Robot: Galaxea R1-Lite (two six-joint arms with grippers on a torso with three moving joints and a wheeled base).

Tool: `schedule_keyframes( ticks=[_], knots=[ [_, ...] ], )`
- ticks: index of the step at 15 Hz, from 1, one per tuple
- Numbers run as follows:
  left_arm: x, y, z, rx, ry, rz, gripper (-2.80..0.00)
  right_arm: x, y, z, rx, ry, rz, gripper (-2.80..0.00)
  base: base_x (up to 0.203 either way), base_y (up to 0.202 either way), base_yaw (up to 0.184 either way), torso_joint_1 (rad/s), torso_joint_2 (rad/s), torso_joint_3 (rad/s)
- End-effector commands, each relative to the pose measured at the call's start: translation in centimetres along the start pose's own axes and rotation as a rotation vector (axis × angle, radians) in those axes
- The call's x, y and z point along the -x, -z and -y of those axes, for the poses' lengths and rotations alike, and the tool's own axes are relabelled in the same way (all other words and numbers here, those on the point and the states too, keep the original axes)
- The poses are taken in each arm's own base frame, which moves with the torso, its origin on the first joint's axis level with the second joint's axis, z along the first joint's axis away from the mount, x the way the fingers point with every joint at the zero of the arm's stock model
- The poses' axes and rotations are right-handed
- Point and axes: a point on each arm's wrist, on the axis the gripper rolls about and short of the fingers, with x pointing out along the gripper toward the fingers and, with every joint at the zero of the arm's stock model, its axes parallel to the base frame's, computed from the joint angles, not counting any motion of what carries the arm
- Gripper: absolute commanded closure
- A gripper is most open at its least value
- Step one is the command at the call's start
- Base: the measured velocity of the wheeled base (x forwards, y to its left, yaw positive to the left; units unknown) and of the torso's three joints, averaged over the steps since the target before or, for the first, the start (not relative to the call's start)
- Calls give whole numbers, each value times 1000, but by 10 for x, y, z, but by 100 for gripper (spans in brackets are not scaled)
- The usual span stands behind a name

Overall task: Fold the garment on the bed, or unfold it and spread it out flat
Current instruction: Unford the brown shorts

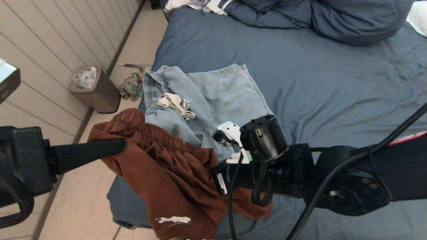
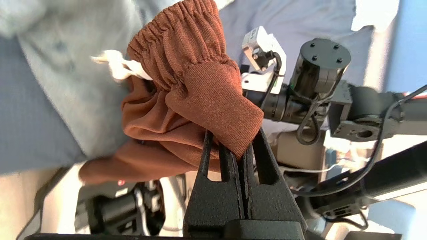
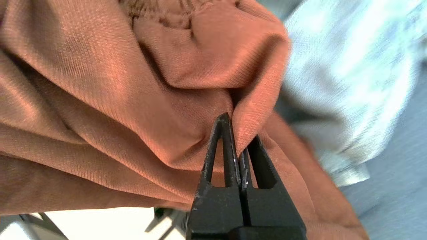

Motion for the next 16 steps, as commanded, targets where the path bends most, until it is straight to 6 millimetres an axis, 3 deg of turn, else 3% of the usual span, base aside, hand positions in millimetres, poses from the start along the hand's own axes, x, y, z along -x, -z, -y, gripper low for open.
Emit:
schedule_keyframes(
  ticks=[1, 4, 9, 16],
  knots=[
    [5, -10, 7, 3, 20, 22, 0, 18, -14, 1, -5, 0, 63, 0, 0, 0, 0, 0, 0, 0],
    [5, -26, 18, -10, 47, 58, 0, 44, -32, 11, -22, 24, 155, 0, 0, 0, 0, 0, 0, 0],
    [-5, -44, 33, -45, 122, 64, 0, 106, -67, 33, -42, 95, 322, 0, 0, 0, 0, 0, 0, 0],
    [-37, -63, 50, -94, 159, 60, 0, 175, -79, 34, -48, 115, 461, 0, 0, 0, 0, 0, 0, 0]
  ],
)
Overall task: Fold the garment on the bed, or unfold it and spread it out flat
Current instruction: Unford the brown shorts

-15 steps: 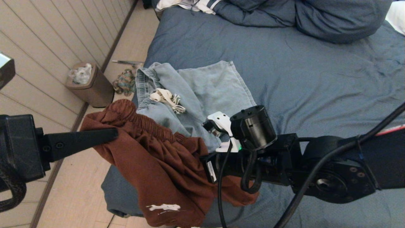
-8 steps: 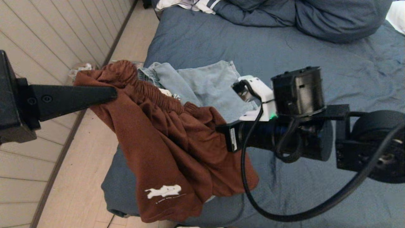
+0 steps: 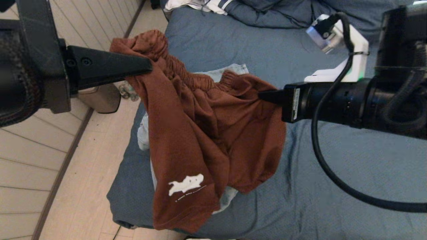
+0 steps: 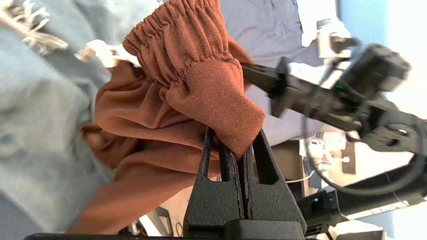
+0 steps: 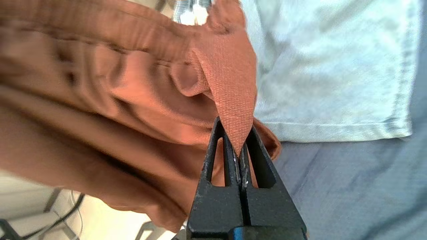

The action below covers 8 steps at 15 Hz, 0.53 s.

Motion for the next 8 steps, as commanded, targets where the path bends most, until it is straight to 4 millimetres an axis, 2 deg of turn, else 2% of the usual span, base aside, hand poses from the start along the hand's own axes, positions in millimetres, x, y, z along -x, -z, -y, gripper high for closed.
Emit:
schedule_keyframes(
  ticks=[1, 5, 8],
  knots=[
    [-17, -7, 4, 0, 6, -1, 0, 33, -15, 0, -3, -1, 66, 0, 0, 0, 0, 0, 0, 0],
    [-30, -26, 14, -5, 40, 45, 0, 67, -29, 0, 0, 7, 90, 0, 0, 0, 0, 0, 0, 0],
    [-26, -38, 21, -53, 62, 89, 0, 91, -35, 2, 0, 11, 122, 0, 0, 0, 0, 0, 0, 0]
  ],
)
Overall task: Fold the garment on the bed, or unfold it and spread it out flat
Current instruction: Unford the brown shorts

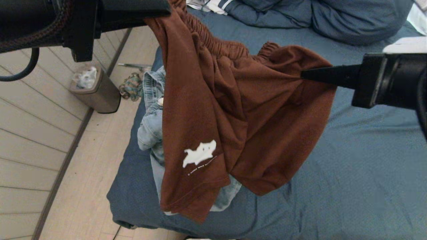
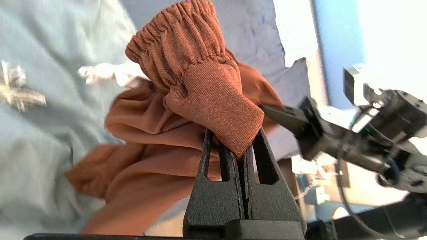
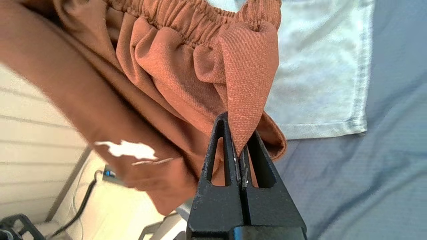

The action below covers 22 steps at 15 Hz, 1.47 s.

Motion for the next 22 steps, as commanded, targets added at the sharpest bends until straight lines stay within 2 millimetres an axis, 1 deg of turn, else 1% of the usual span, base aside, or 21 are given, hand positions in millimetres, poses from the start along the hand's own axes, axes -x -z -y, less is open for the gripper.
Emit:
schedule_keyframes(
  ticks=[1, 3, 6, 8, 9, 12, 14, 16, 19, 22],
  knots=[
    [1, -7, 4, -23, 12, 25, 0, 25, -13, 1, 2, -1, 69, 0, 0, 0, 0, 0, 0, 0],
    [14, -20, 10, -49, 35, 74, 0, 38, -21, 1, 14, -1, 79, 0, 0, 0, 0, 0, 0, 0],
    [34, -33, 18, -67, 62, 117, 0, 51, -32, 0, 16, -5, 122, 0, 0, 0, 0, 0, 0, 0],
    [39, -39, 22, -82, 90, 104, 0, 57, -35, 0, 23, -7, 133, 0, 0, 0, 0, 0, 0, 0],
    [37, -40, 23, -84, 104, 89, 0, 60, -36, 0, 22, -9, 123, 0, 0, 0, 0, 0, 0, 0],
    [22, -35, 24, -82, 116, 56, 0, 69, -38, 0, 20, -2, 134, 0, 0, 0, 0, 0, 0, 0],
    [12, -36, 27, -81, 130, 52, 0, 70, -38, 3, 18, 56, 139, 0, 0, 0, 0, 0, 0, 0],
    [-4, -36, 31, -80, 142, 39, 0, 75, -36, 5, 17, 86, 140, 0, 0, 0, 0, 0, 0, 0],
    [-29, -29, 40, -78, 186, -9, 0, 90, -36, 9, 17, 148, 107, 0, 0, 0, 0, 0, 0, 0],
    [-45, -16, 51, -77, 302, -90, 0, 100, -31, 13, 15, 263, 40, 0, 0, 0, 0, 0, 0, 0]
  ],
)
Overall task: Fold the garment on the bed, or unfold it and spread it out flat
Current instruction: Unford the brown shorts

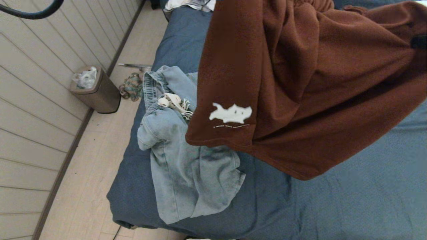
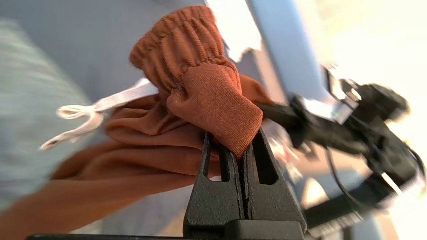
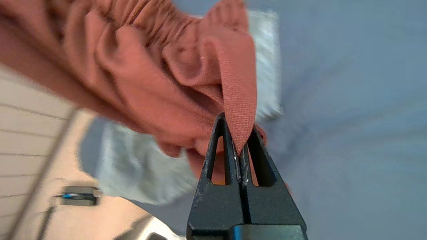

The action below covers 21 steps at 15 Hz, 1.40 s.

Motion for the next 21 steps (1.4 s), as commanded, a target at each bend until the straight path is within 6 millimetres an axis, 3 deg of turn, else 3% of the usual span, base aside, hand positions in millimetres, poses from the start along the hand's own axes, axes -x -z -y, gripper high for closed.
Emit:
schedule_keyframes(
  ticks=[1, 4, 6, 10, 14, 18, 21],
  knots=[
    [-29, 18, -4, 16, 40, -79, 0, 8, 2, 5, 8, 101, -41, 0, 0, 0, 0, 0, 0, 0],
    [-71, 46, -19, 41, 54, -176, 0, 16, 11, 9, 13, 218, -111, 0, 0, 0, 0, 0, 0, 0],
    [-93, 61, -30, 50, 46, -201, 0, 8, 15, 15, 10, 296, -139, 0, 0, 0, 0, 0, 0, 0],
    [-113, 67, -73, 40, -59, -167, 0, -43, 37, 36, -6, 447, -268, 0, 0, 0, 0, 0, 0, 0],
    [-133, 85, -128, 45, -170, -207, 0, -104, 62, 73, -49, 527, -289, 0, 0, 0, 0, 0, 0, 0],
    [-157, 116, -156, 66, -201, -259, 0, -150, 94, 107, -82, 584, -383, 0, 0, 0, 0, 0, 0, 0],
    [-171, 142, -172, 91, -220, -312, 0, -172, 121, 132, -119, 617, -451, 0, 0, 0, 0, 0, 0, 0]
  ],
)
